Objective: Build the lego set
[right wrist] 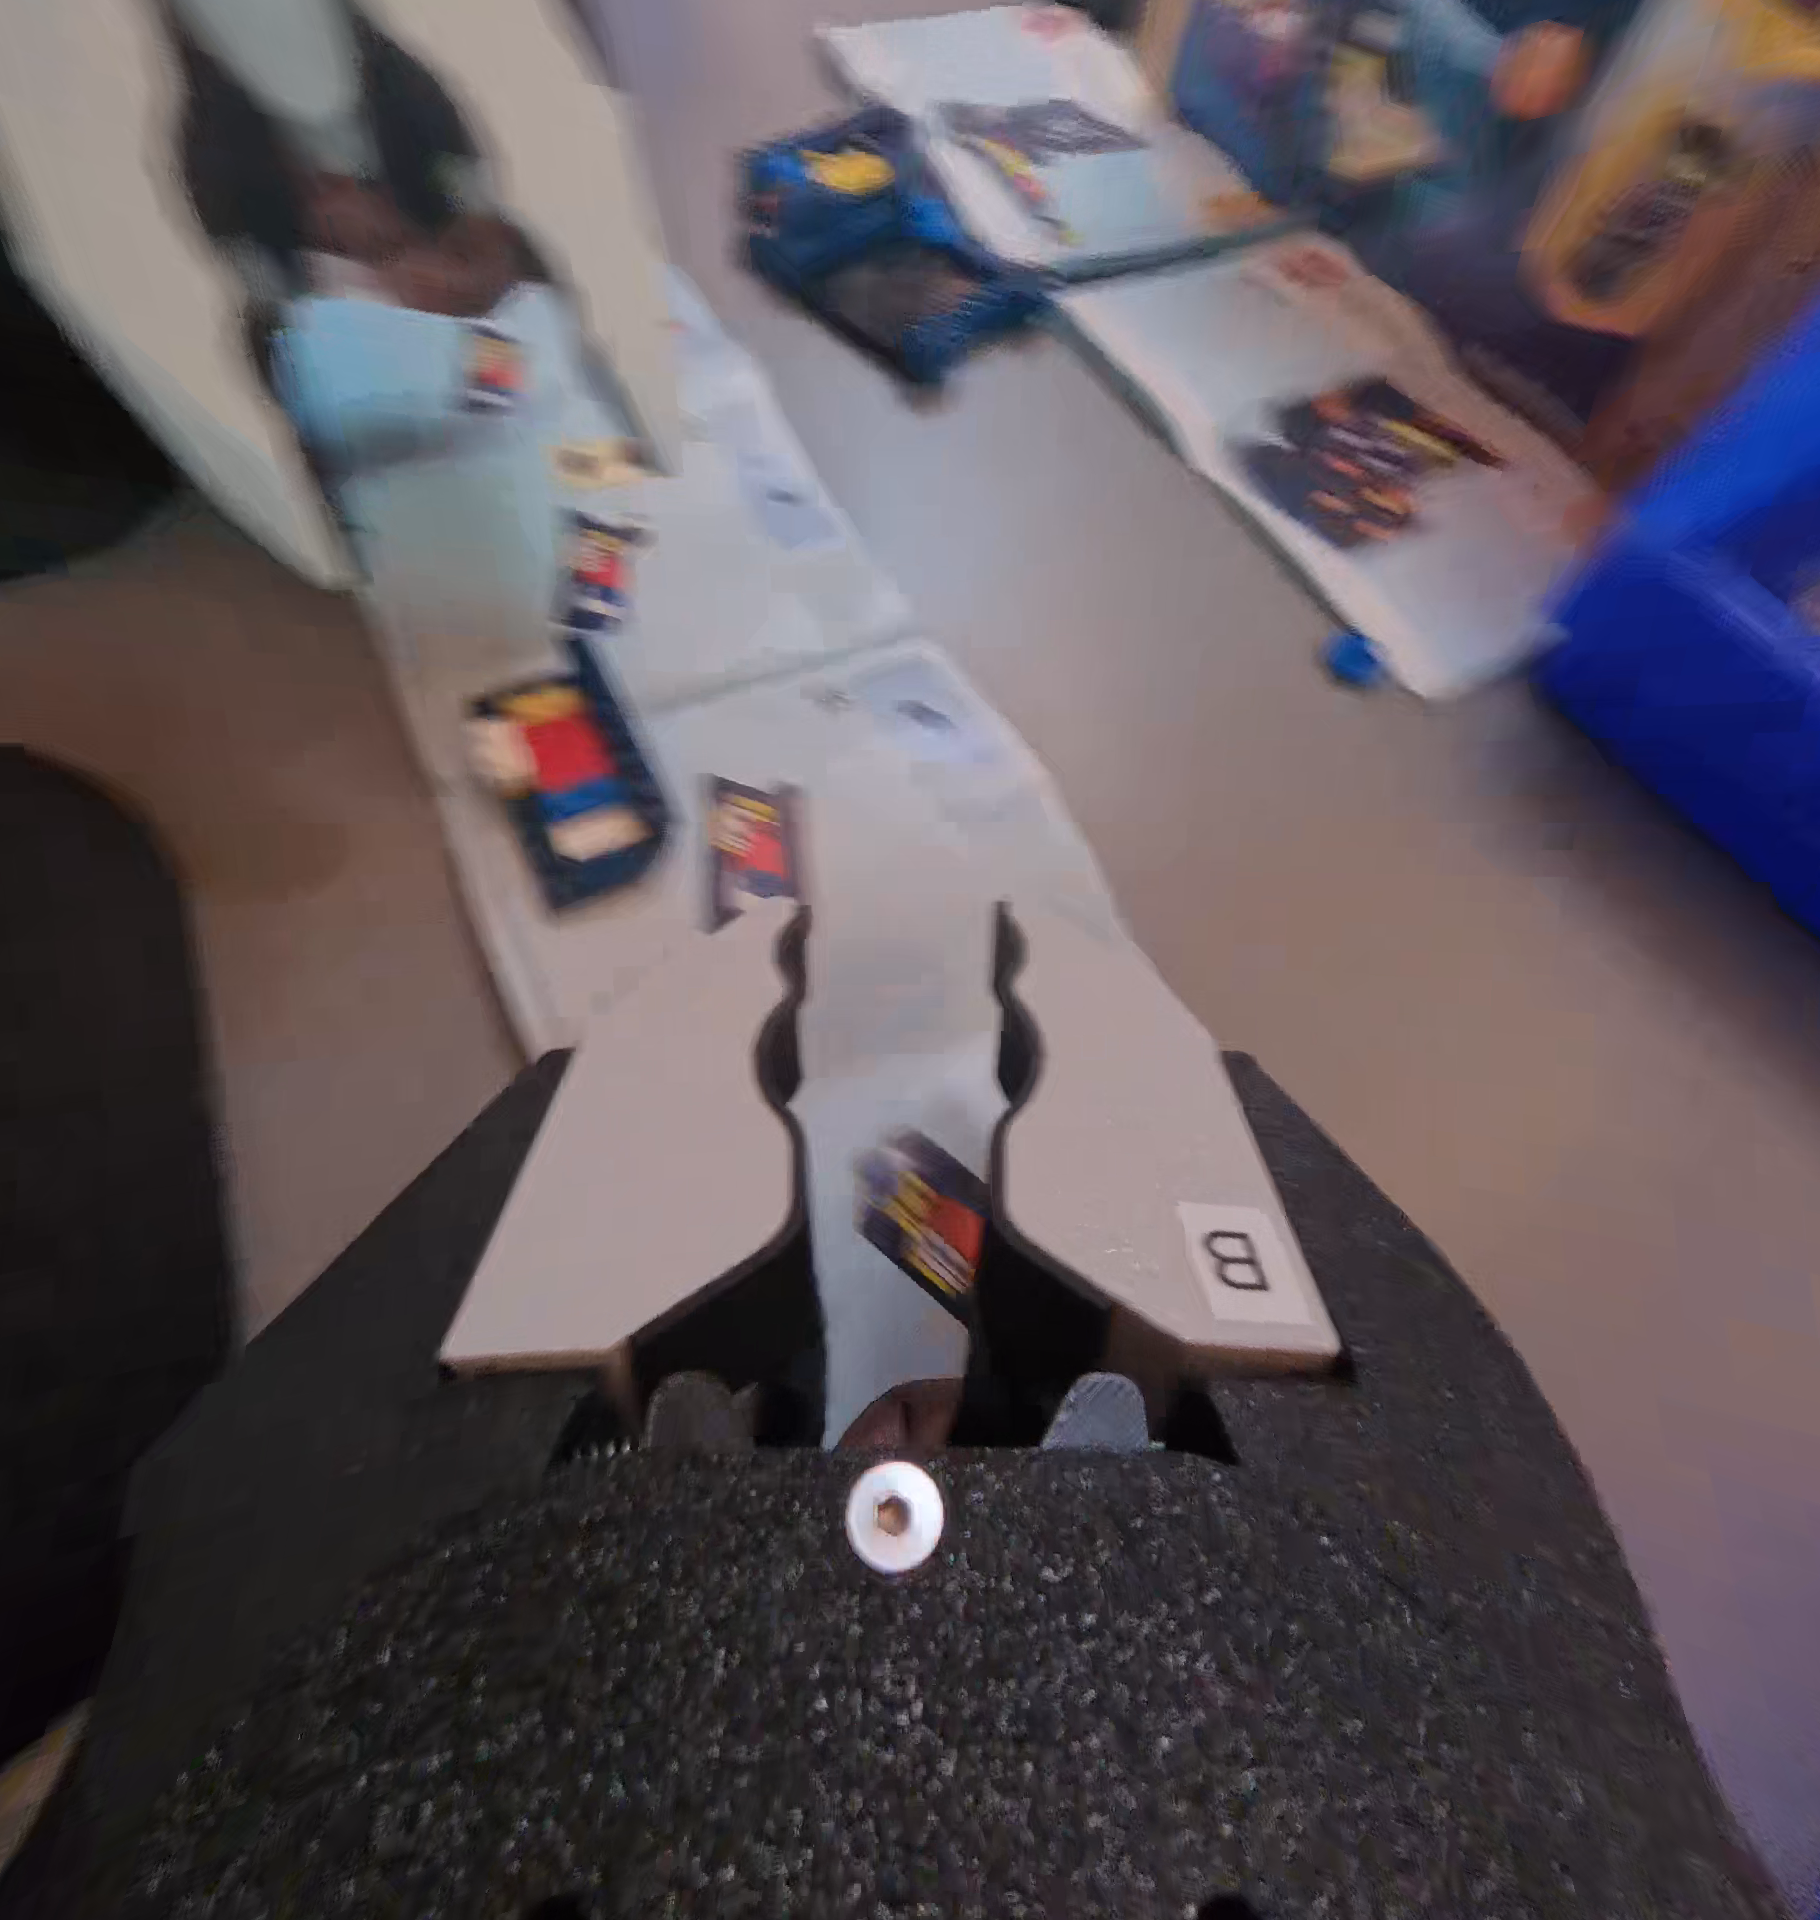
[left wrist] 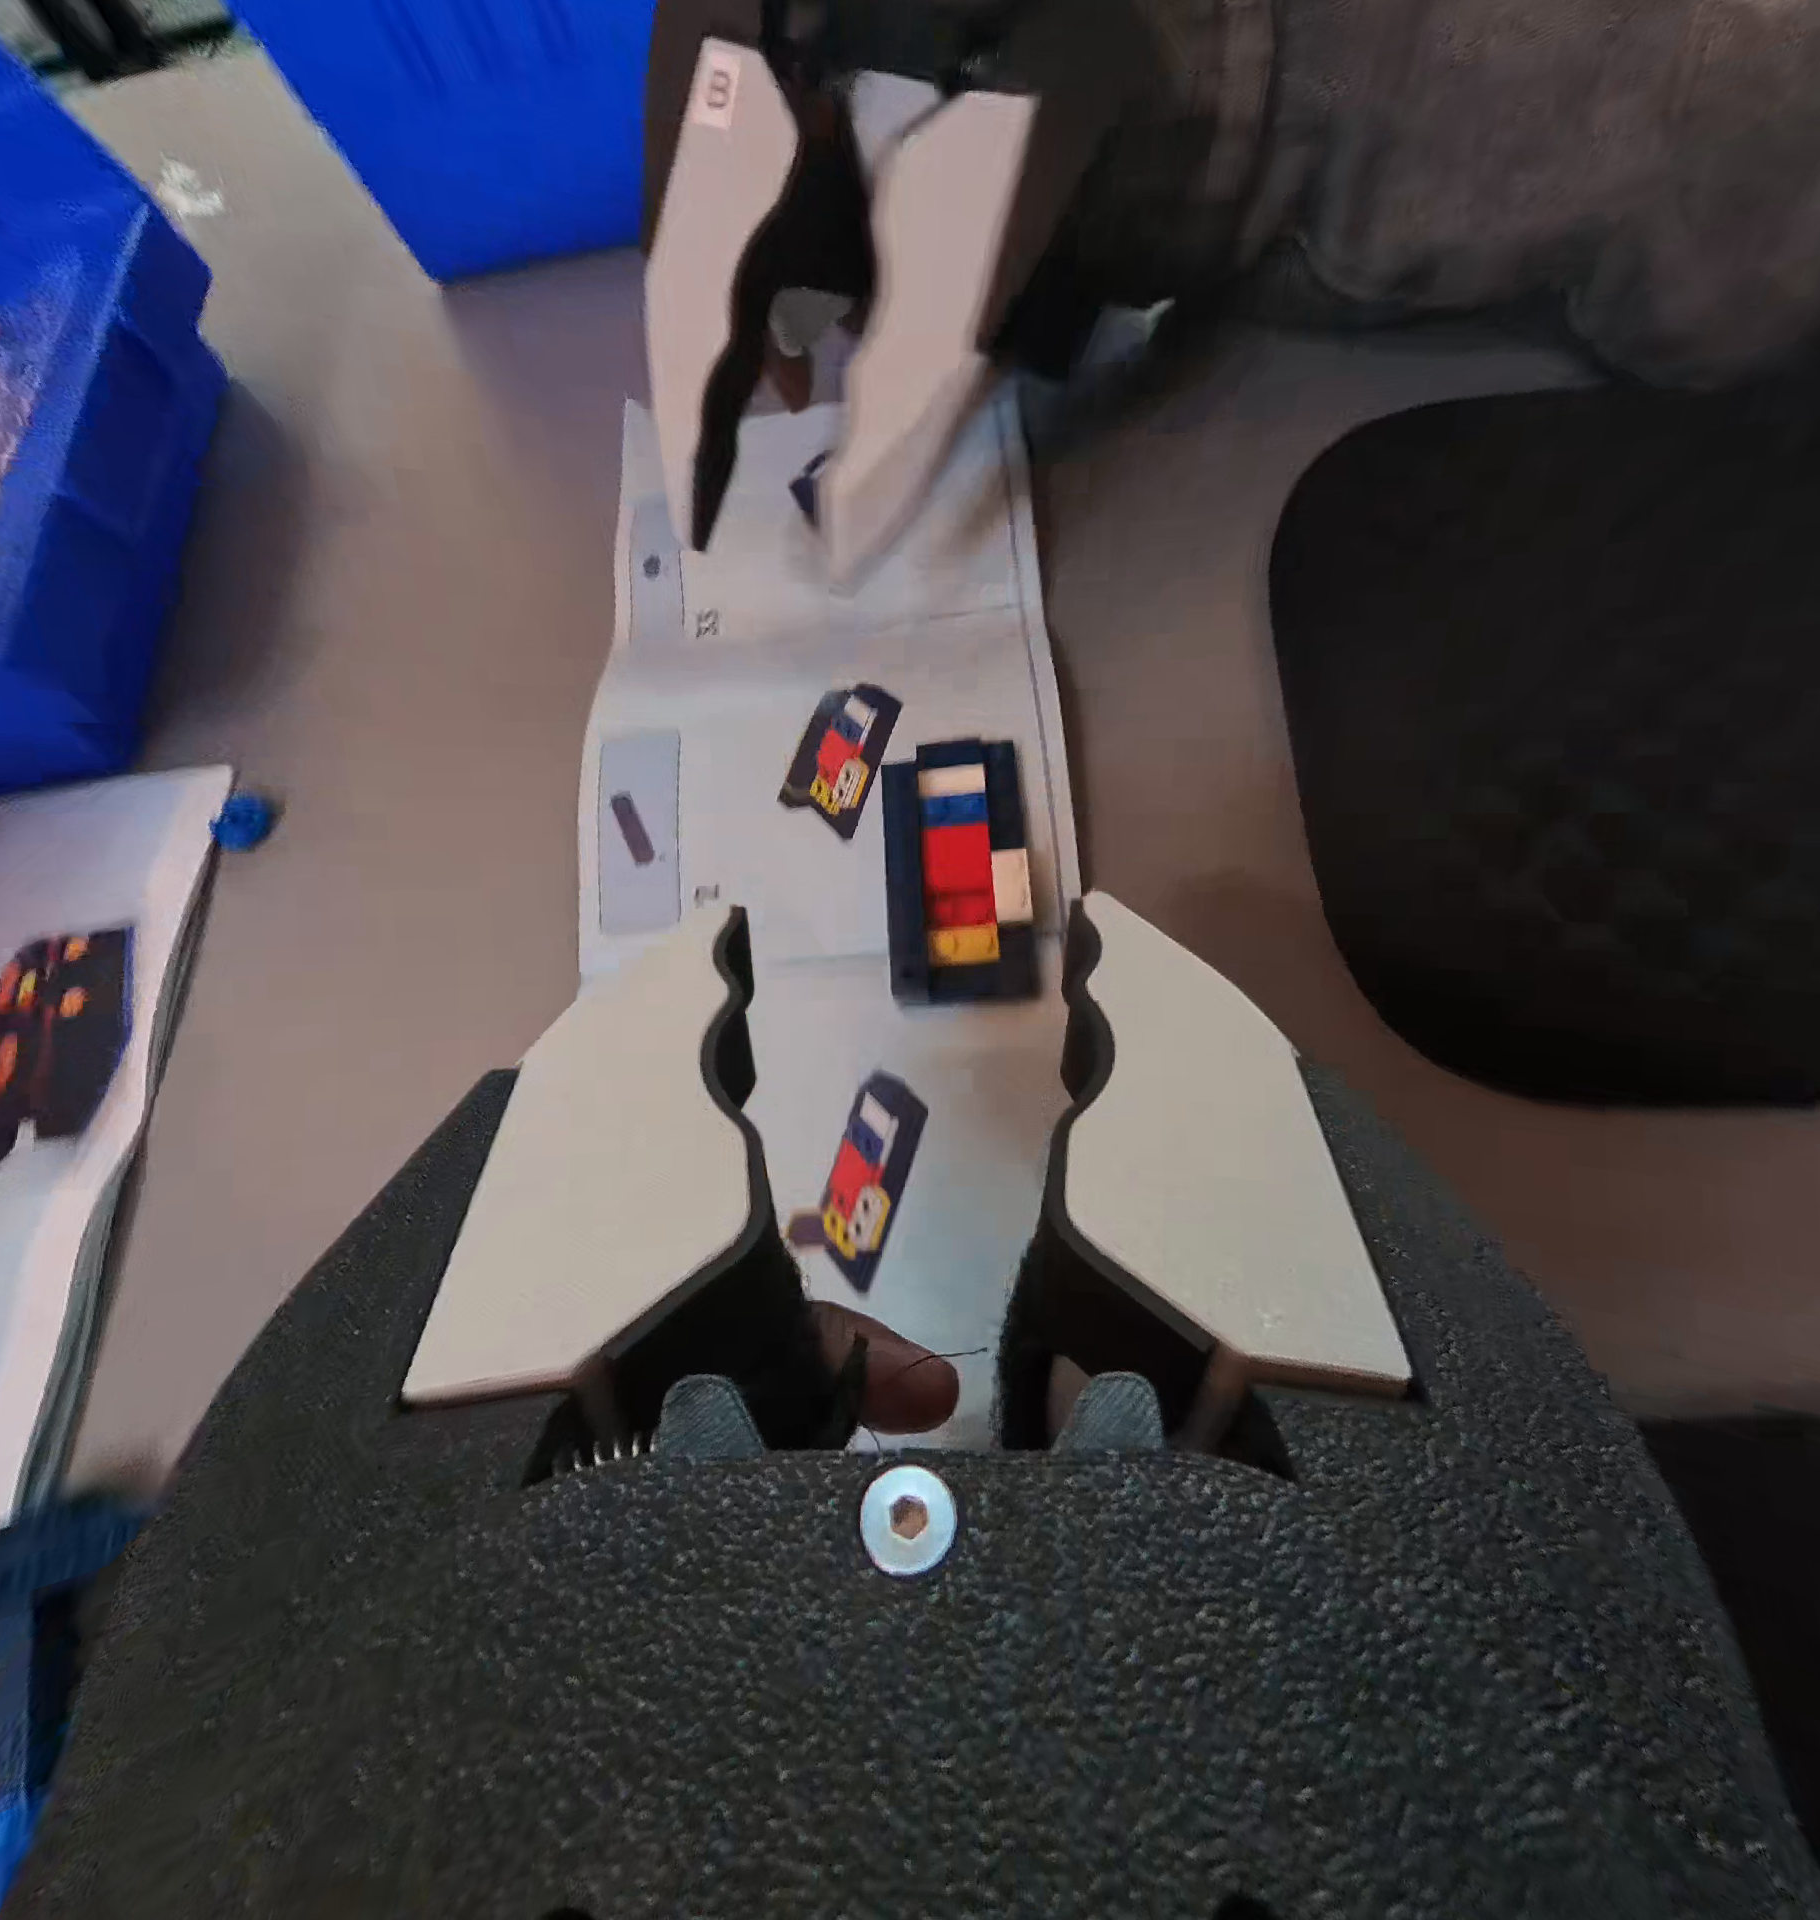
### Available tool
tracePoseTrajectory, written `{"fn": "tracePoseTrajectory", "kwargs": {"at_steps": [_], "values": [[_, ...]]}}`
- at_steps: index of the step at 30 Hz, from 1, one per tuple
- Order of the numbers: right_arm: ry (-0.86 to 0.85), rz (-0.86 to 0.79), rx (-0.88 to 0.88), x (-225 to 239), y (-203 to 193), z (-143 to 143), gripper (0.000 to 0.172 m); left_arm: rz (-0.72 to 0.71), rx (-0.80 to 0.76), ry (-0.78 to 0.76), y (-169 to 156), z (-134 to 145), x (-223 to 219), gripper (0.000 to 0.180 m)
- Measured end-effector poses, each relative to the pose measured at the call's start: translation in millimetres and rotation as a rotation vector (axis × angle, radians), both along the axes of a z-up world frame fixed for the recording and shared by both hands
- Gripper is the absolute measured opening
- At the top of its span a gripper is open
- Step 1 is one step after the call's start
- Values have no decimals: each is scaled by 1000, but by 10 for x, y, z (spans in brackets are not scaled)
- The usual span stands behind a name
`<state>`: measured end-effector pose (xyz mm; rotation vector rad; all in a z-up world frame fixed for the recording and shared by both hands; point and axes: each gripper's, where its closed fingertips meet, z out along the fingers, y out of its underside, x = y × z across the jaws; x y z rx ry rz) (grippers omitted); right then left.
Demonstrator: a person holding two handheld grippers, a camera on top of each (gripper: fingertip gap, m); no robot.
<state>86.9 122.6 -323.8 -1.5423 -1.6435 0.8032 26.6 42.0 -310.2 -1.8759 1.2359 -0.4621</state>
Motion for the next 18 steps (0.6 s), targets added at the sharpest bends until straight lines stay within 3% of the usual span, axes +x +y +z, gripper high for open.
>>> {"fn": "tracePoseTrajectory", "kwargs": {"at_steps": [1,2,6,11,18], "values": [[-17,-90,40,108,184,-32,14,-40,15,-1,21,-34,66,58],[-39,-159,78,206,322,-75,6,-61,24,-18,47,-73,110,61],[-150,-242,28,399,430,-329,2,-115,-56,-114,-46,-204,111,66],[-127,-237,-119,408,375,-334,0,-77,-18,-143,19,-161,4,60],[-118,-211,-187,411,326,-332,0,-111,-144,-33,-67,-380,-6,58]]}}
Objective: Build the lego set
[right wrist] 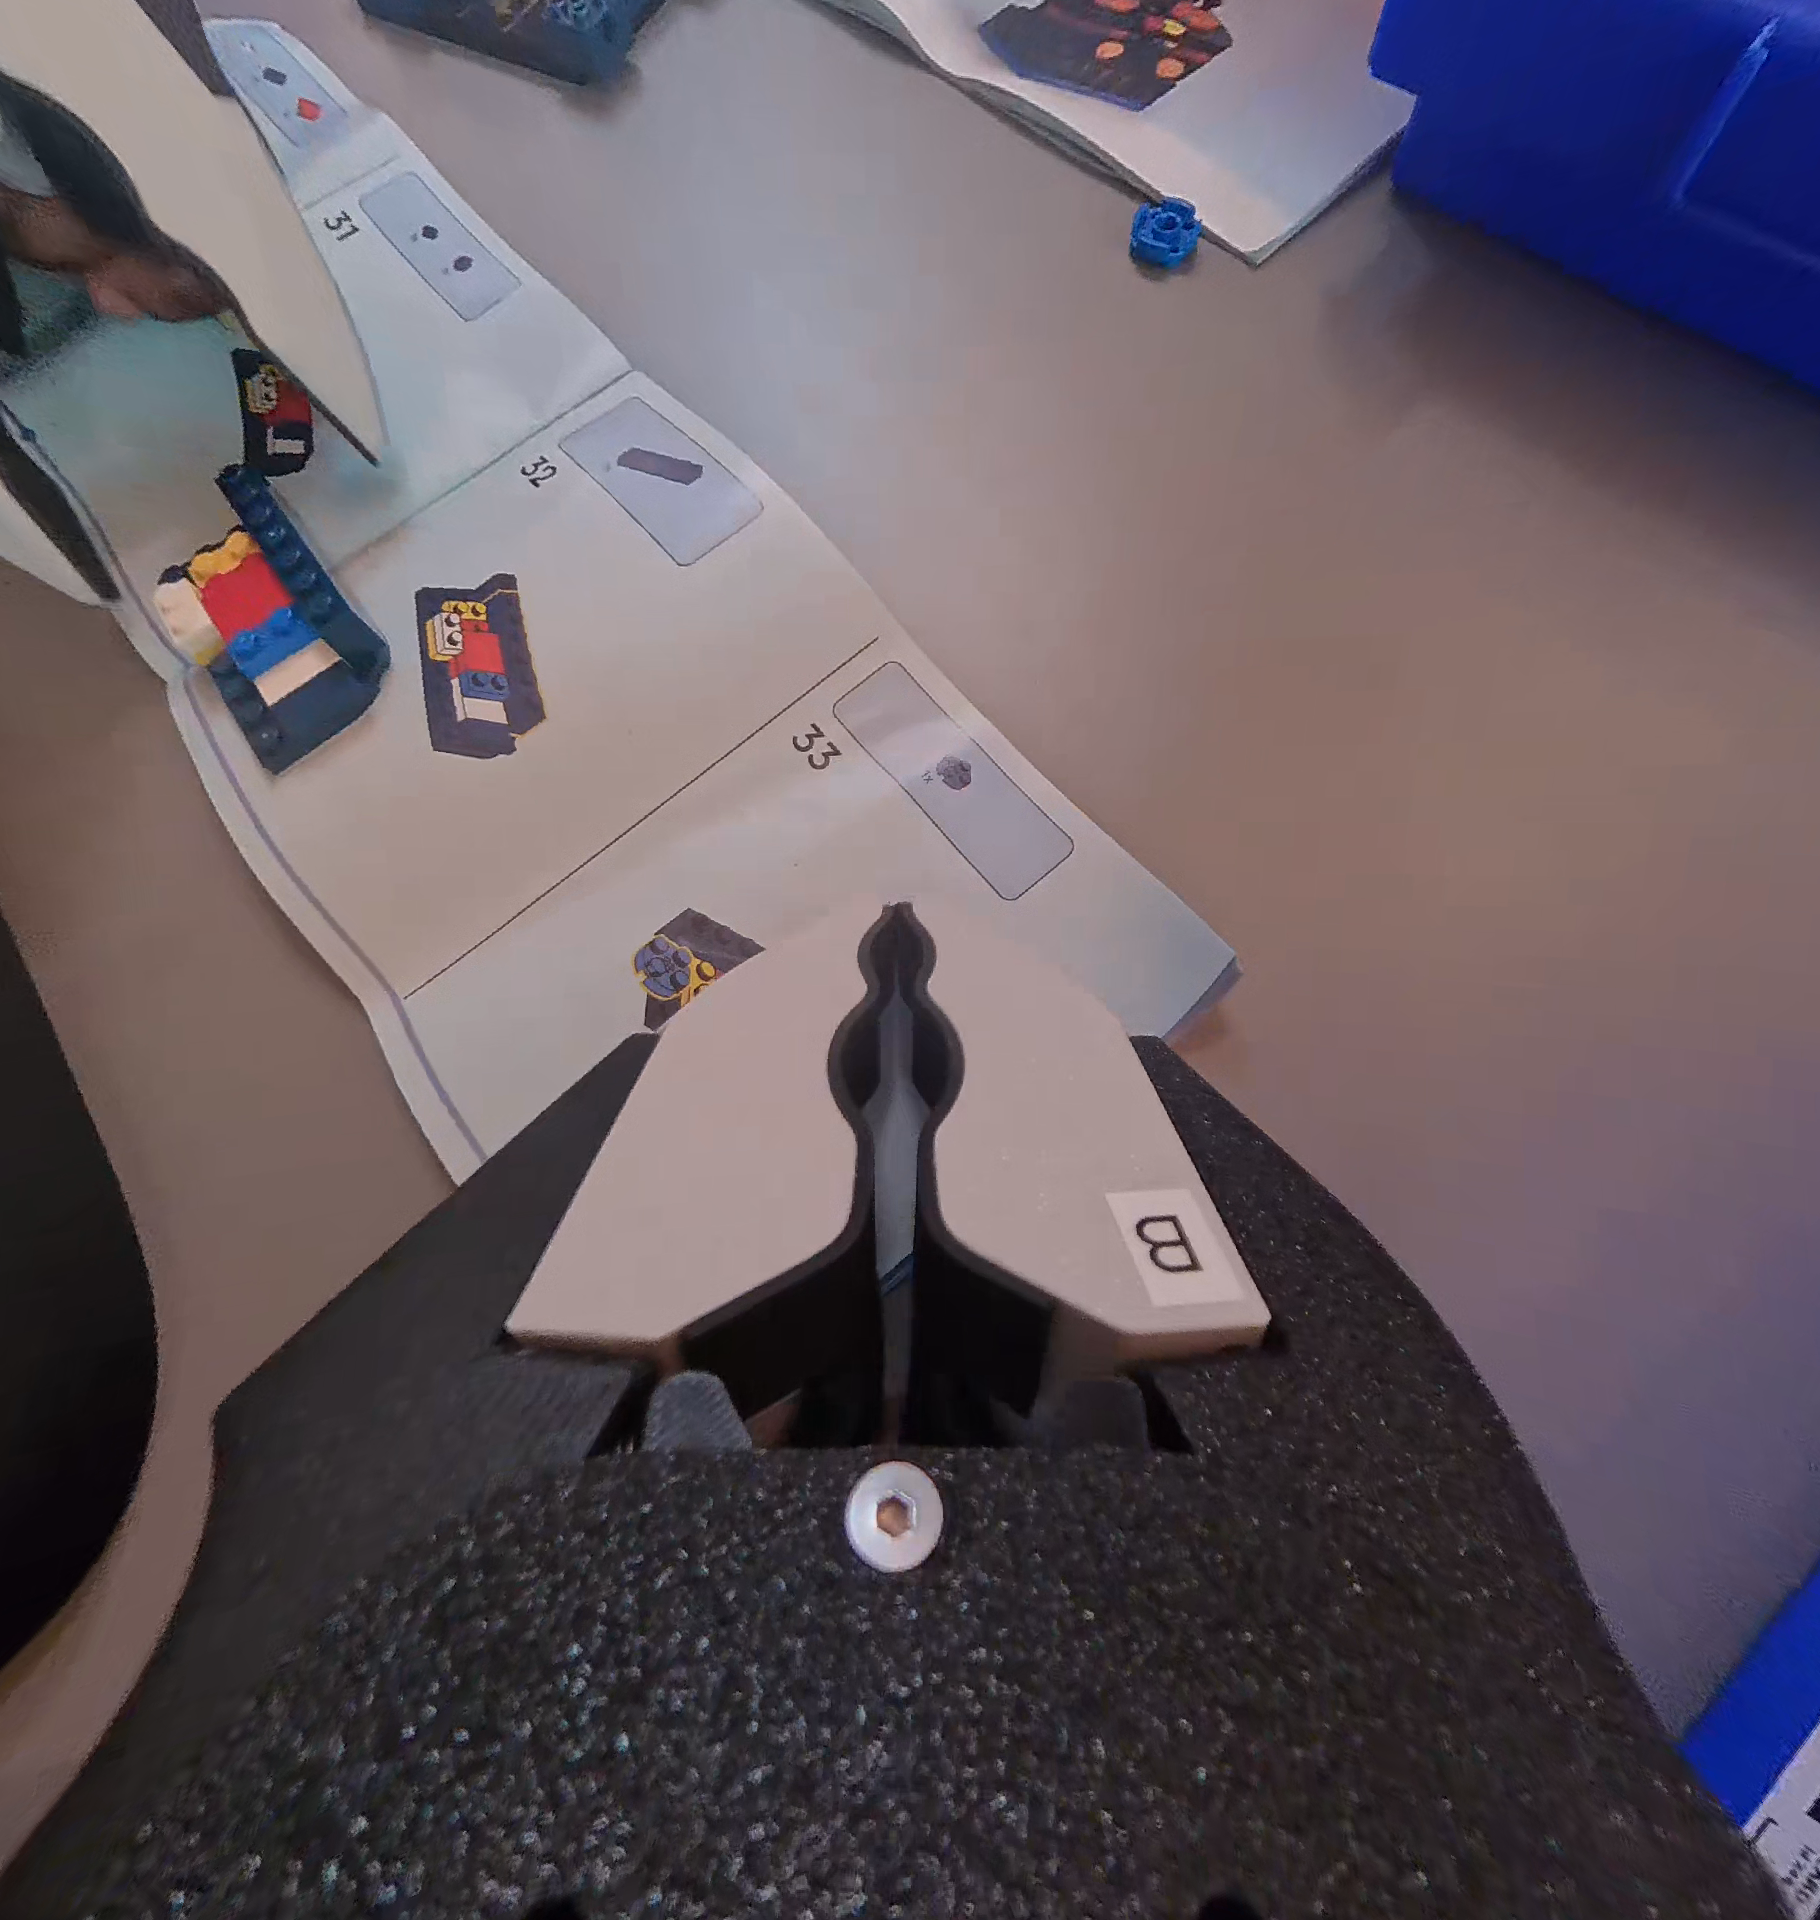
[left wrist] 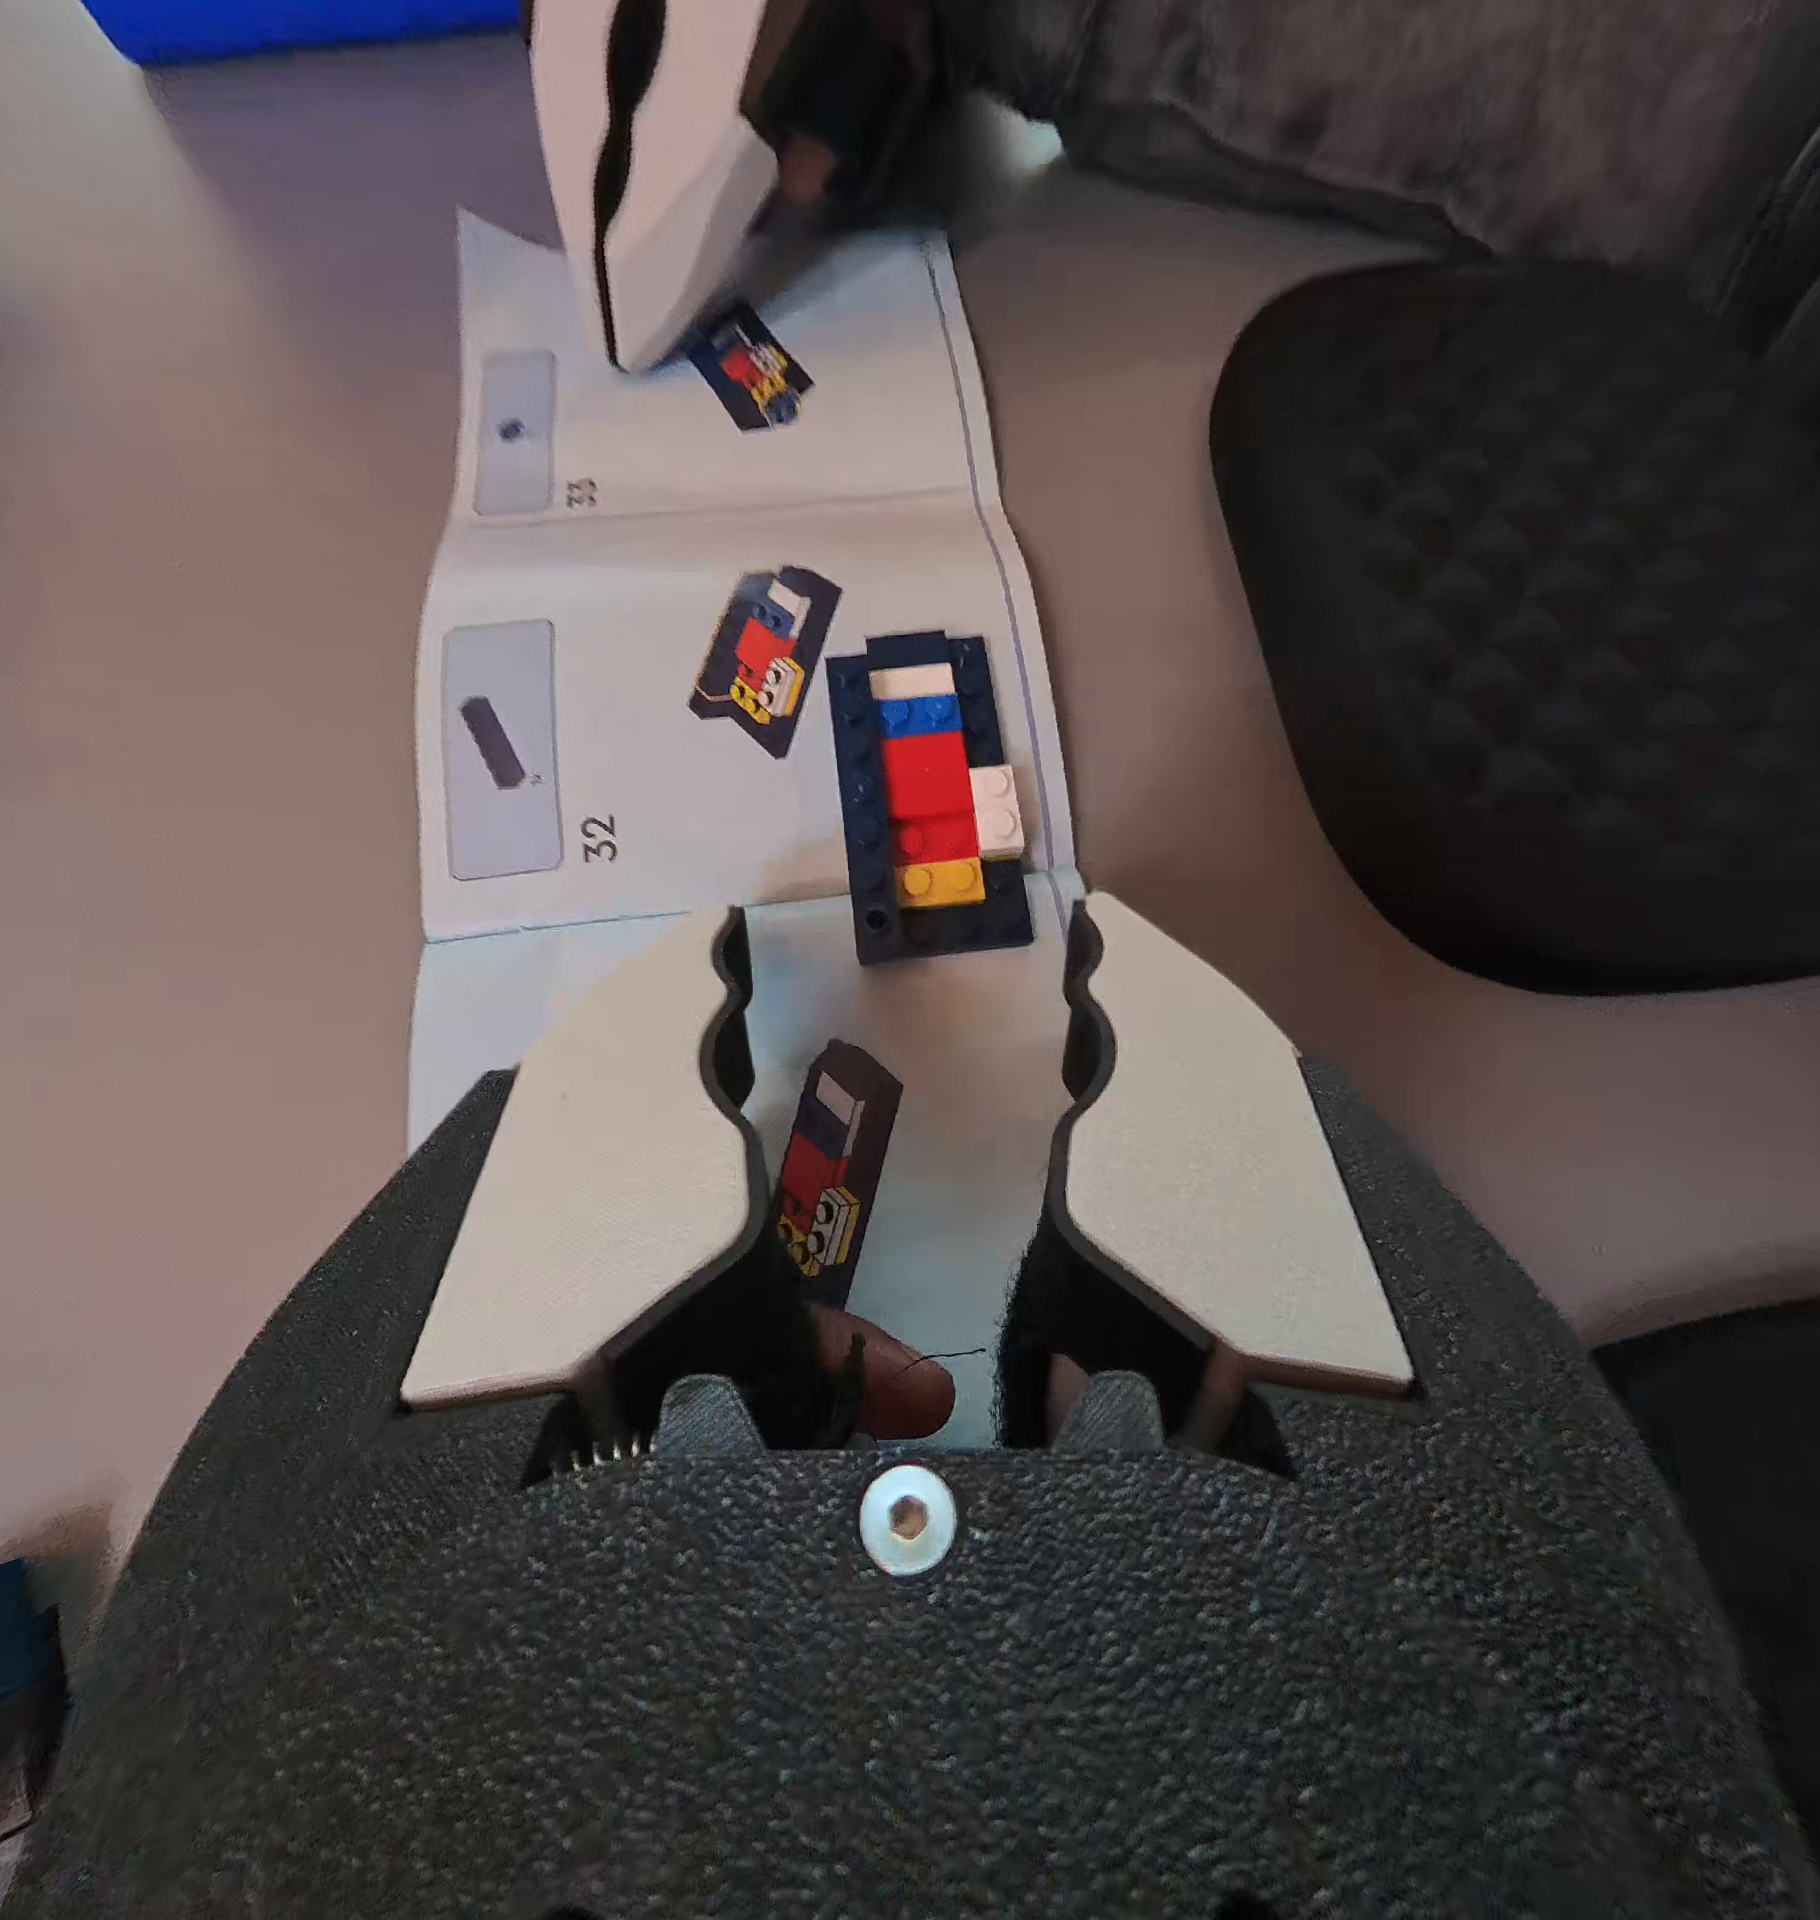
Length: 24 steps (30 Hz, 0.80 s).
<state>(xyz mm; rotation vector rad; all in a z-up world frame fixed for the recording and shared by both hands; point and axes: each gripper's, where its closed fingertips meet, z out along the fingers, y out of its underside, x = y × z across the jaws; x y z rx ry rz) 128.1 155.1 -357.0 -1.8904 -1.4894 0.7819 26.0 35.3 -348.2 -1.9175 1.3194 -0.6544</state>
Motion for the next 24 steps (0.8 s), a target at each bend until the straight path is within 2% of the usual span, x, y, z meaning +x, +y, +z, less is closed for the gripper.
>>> {"fn": "tracePoseTrajectory", "kwargs": {"at_steps": [3,5,8,10,11,14,16,19,21,22,24], "values": [[0,12,3,4,-11,4,0,-25,7,46,-36,-58,11,56],[-6,-13,77,30,63,20,1,-33,8,41,-48,-53,15,52],[12,-42,116,54,135,58,11,-23,-4,38,-35,-52,10,46],[55,27,78,0,21,103,18,-23,-6,39,-35,-55,11,44],[99,85,54,-53,-83,156,27,-23,-5,39,-35,-55,11,43],[286,295,-47,-248,-506,412,48,-21,-5,41,-35,-57,11,42],[334,421,-81,-329,-760,488,41,-19,-7,39,-32,-56,10,40],[265,583,-85,-360,-1057,391,29,-20,-7,40,-36,-56,11,39],[262,640,-104,-324,-1148,392,10,-21,-5,43,-38,-58,12,38],[292,664,-130,-285,-1181,447,0,-22,-5,42,-39,-58,12,38],[426,732,-240,-153,-1278,706,0,-25,-5,41,-45,-55,14,35]]}}
